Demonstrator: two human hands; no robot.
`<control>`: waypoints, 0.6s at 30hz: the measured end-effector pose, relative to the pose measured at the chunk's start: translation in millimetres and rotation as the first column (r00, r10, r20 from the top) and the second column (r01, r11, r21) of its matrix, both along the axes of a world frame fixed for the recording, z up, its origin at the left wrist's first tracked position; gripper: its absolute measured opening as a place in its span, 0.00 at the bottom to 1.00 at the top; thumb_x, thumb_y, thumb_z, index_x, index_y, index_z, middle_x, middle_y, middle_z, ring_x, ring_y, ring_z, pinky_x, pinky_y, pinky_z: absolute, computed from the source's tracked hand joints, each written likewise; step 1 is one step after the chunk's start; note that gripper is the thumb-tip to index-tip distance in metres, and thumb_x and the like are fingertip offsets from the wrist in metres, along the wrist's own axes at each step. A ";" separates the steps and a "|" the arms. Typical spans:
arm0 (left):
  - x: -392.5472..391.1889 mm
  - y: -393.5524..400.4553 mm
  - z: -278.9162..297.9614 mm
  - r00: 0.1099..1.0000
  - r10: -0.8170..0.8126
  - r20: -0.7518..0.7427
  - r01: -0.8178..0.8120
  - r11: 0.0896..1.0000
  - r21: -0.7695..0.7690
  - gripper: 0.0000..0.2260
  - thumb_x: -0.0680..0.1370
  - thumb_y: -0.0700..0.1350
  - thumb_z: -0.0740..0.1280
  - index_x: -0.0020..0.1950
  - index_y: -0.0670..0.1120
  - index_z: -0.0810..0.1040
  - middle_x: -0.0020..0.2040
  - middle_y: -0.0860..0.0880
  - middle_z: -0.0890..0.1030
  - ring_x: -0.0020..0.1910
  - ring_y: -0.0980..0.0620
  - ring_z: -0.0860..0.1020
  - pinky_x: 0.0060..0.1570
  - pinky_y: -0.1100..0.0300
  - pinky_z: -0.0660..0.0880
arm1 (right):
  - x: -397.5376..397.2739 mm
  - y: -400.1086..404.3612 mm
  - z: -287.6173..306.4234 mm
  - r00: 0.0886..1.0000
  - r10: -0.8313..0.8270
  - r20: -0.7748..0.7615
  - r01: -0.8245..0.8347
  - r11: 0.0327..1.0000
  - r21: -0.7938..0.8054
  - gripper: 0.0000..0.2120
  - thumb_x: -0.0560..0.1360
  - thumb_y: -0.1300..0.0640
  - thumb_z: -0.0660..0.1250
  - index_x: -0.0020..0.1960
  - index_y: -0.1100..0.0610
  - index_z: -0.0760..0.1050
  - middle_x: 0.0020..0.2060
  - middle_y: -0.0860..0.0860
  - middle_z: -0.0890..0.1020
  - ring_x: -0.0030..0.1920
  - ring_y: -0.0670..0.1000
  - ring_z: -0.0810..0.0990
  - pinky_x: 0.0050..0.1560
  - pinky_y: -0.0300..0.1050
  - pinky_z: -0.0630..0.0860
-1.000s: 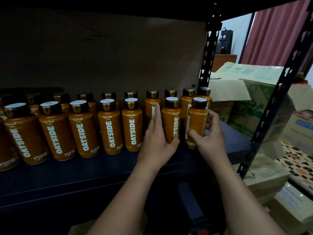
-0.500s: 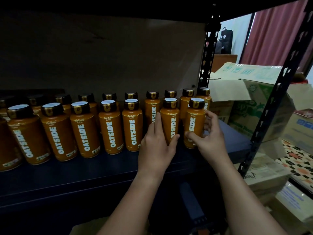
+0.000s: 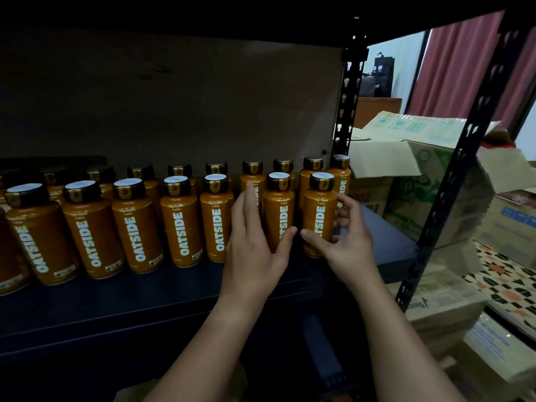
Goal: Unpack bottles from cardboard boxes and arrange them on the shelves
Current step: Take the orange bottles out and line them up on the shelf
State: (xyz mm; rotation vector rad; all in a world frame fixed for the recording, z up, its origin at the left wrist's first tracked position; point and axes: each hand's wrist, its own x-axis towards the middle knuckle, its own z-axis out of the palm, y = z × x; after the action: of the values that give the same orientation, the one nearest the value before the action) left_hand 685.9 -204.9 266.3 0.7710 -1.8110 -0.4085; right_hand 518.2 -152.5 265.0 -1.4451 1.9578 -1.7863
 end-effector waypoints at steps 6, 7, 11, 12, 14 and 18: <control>1.3 -20.6 92.9 0.891 0.121 0.437 -0.013 0.970 -0.243 0.32 0.79 0.59 0.68 0.80 0.53 0.62 0.75 0.51 0.69 0.75 0.52 0.66 0.79 0.53 0.52 | -0.1 3.1 2.3 1.000 0.011 0.025 -0.011 1.000 -0.001 0.41 0.67 0.51 0.81 0.73 0.39 0.61 0.65 0.47 0.73 0.61 0.47 0.75 0.61 0.59 0.79; 0.5 -27.8 107.1 0.784 0.161 0.600 -0.014 0.970 -0.242 0.34 0.77 0.63 0.69 0.80 0.54 0.62 0.75 0.51 0.70 0.75 0.51 0.67 0.80 0.44 0.44 | 0.5 3.3 2.5 1.000 0.013 0.026 -0.013 1.000 0.004 0.41 0.68 0.51 0.81 0.73 0.40 0.62 0.65 0.47 0.73 0.61 0.47 0.75 0.61 0.59 0.79; -1.0 -43.3 128.1 0.515 0.159 0.842 0.103 0.964 -0.245 0.38 0.72 0.67 0.72 0.78 0.53 0.67 0.70 0.50 0.76 0.75 0.51 0.69 0.76 0.44 0.30 | 3.9 2.8 4.4 0.998 0.033 0.048 -0.034 0.999 0.025 0.39 0.69 0.52 0.80 0.72 0.40 0.62 0.64 0.44 0.73 0.63 0.47 0.73 0.64 0.58 0.77; 0.5 -44.9 130.1 0.515 0.137 0.846 0.121 0.966 -0.230 0.38 0.72 0.66 0.73 0.78 0.52 0.67 0.70 0.50 0.77 0.75 0.51 0.69 0.76 0.46 0.30 | 5.2 2.1 5.2 0.998 0.042 0.052 -0.044 0.998 0.033 0.39 0.70 0.53 0.79 0.73 0.40 0.62 0.65 0.44 0.73 0.65 0.46 0.72 0.65 0.58 0.76; 5.8 -48.2 132.8 0.518 0.124 0.847 0.132 0.966 -0.222 0.39 0.72 0.65 0.73 0.78 0.52 0.67 0.69 0.50 0.77 0.75 0.51 0.68 0.76 0.47 0.31 | 8.3 -0.7 5.1 0.997 0.061 0.052 -0.063 0.997 0.051 0.39 0.72 0.53 0.78 0.76 0.43 0.62 0.69 0.46 0.72 0.67 0.46 0.71 0.68 0.57 0.74; 18.8 -56.8 131.1 0.504 0.137 0.853 0.122 0.966 -0.227 0.39 0.72 0.66 0.73 0.78 0.54 0.66 0.70 0.50 0.77 0.76 0.50 0.67 0.77 0.46 0.33 | 15.4 -10.7 1.4 0.997 0.069 0.021 -0.071 0.993 0.096 0.39 0.74 0.50 0.76 0.78 0.43 0.59 0.73 0.48 0.71 0.72 0.49 0.69 0.71 0.58 0.72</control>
State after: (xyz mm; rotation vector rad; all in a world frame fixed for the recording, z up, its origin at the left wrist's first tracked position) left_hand 704.7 -261.7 397.4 0.8651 -2.7408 0.3364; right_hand 533.6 -163.3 266.4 -1.4432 1.9315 -1.6456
